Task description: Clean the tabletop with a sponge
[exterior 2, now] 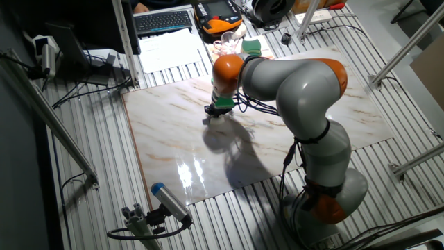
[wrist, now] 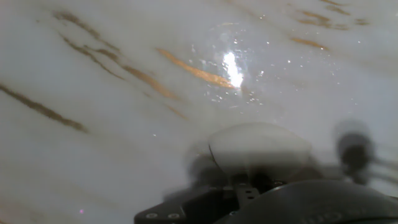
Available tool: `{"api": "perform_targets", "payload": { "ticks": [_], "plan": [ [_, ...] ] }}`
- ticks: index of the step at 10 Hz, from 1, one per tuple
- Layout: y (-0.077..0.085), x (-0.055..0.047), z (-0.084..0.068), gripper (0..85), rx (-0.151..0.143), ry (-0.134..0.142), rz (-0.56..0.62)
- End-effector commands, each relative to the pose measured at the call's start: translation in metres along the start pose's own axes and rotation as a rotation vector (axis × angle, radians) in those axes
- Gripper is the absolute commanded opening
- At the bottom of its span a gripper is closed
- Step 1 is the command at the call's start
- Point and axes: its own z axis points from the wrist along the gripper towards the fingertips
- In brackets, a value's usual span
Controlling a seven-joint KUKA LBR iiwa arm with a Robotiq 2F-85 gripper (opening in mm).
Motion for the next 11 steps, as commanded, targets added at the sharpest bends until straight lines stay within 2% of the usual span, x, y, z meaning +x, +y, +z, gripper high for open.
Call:
{"api": "perform_targets", "payload": {
  "ticks": [1,3,6,8,11],
  "plan": [
    [0.004,0.001,-0.003,0.0,0.003,0.003,0.004],
    [0.012,-0.003,-0.009,0.0,0.004,0.012,0.012],
    [0.019,-0.011,-0.004,0.0,-0.008,0.007,0.014],
    [0.029,-0.012,0.000,0.0,-0.007,0.003,0.027],
    [0.037,-0.014,-0.005,0.0,-0.012,0.006,0.037]
  ]
}}
